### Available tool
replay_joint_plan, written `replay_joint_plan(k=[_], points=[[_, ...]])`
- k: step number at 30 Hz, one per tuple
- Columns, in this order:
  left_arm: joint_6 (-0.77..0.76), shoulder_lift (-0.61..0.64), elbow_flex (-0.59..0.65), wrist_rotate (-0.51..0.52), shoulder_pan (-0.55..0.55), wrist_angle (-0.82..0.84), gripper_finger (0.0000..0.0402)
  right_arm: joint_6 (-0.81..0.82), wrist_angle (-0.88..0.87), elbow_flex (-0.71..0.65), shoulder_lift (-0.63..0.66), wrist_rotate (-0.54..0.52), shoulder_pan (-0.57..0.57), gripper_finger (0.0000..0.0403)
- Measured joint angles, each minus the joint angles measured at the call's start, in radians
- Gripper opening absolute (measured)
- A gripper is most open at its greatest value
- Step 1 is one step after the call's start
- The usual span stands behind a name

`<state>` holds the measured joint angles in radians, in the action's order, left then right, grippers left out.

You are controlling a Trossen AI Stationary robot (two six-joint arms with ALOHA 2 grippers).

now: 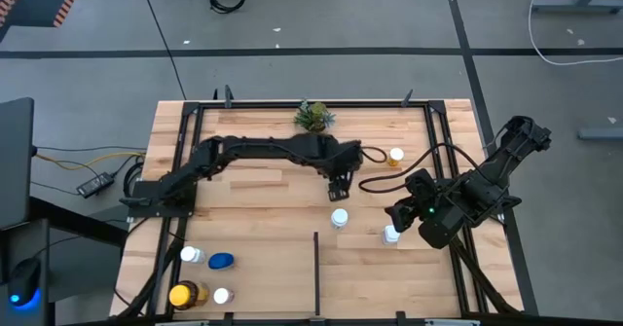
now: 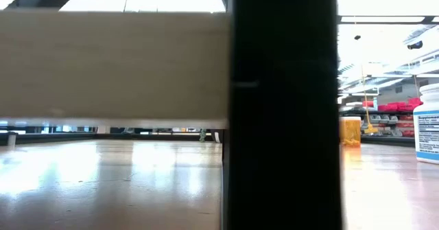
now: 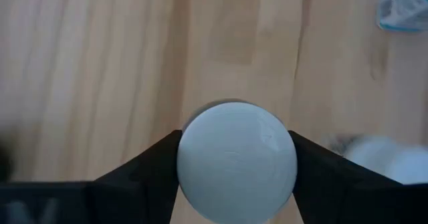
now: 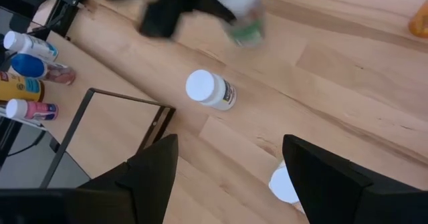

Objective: Pick and place medicine bottles onto shelf by color
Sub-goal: Put the white and green medicine bottle on the shelf

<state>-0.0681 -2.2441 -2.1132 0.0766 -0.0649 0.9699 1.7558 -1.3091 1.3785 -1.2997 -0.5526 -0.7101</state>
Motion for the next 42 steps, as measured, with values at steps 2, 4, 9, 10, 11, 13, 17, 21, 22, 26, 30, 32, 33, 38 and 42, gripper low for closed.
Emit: replay_joint_plan(k=[2, 4, 9, 10, 11, 13, 17, 21, 22, 26, 30, 32, 33, 38, 42], points=[[-0.004, 0.038, -0.002, 0.004, -0.007, 0.058, 0.0233, -0.008, -0.001, 0.000, 0.000, -0.001, 0.000, 0.0276], [-0.023, 0.067, -0.001, 0.006, -0.008, 0.123, 0.0233, -0.026, -0.002, 0.000, 0.000, -0.007, 0.000, 0.0276], [-0.119, 0.149, 0.000, 0.003, 0.016, 0.237, 0.0236, -0.053, -0.001, 0.000, 0.000, -0.027, 0.000, 0.0276], [-0.135, 0.168, 0.000, 0.005, 0.023, 0.254, 0.0237, -0.054, 0.000, 0.000, 0.000, -0.027, 0.000, 0.0276], [-0.142, 0.181, -0.001, 0.004, 0.035, 0.274, 0.0238, -0.058, -0.001, 0.000, 0.000, -0.027, 0.000, 0.0276], [-0.163, 0.208, 0.000, 0.006, 0.059, 0.304, 0.0236, -0.068, -0.001, 0.000, 0.000, -0.043, -0.007, 0.0276], [-0.228, 0.264, 0.028, 0.020, 0.120, 0.318, 0.0235, -0.096, -0.001, 0.000, 0.000, -0.083, -0.029, 0.0276], [-0.314, 0.326, 0.105, 0.050, 0.187, 0.335, 0.0235, -0.120, -0.001, 0.000, 0.000, -0.103, -0.052, 0.0276], [-0.344, 0.343, 0.135, 0.056, 0.206, 0.339, 0.0235, -0.131, -0.002, 0.000, 0.000, -0.105, -0.057, 0.0276], [-0.488, 0.449, 0.300, 0.086, 0.280, 0.312, 0.0236, -0.174, -0.004, 0.000, 0.000, -0.106, -0.074, 0.0276], [-0.691, 0.551, 0.469, 0.090, 0.371, 0.204, 0.0235, -0.219, -0.004, 0.000, 0.000, -0.106, -0.079, 0.0276], [-0.791, 0.586, 0.516, 0.096, 0.419, 0.154, 0.0235, -0.238, -0.004, 0.000, 0.000, -0.112, -0.079, 0.0276], [-0.837, 0.596, 0.531, 0.112, 0.448, 0.140, 0.0237, -0.248, -0.003, 0.000, 0.000, -0.119, -0.079, 0.0276], [-1.030, 0.594, 0.537, 0.190, 0.583, 0.184, 0.0237, -0.288, -0.004, 0.000, 0.000, -0.129, -0.079, 0.0276], [-1.118, 0.587, 0.538, 0.235, 0.658, 0.222, 0.0237, -0.313, -0.005, 0.000, 0.000, -0.129, -0.079, 0.0276]])
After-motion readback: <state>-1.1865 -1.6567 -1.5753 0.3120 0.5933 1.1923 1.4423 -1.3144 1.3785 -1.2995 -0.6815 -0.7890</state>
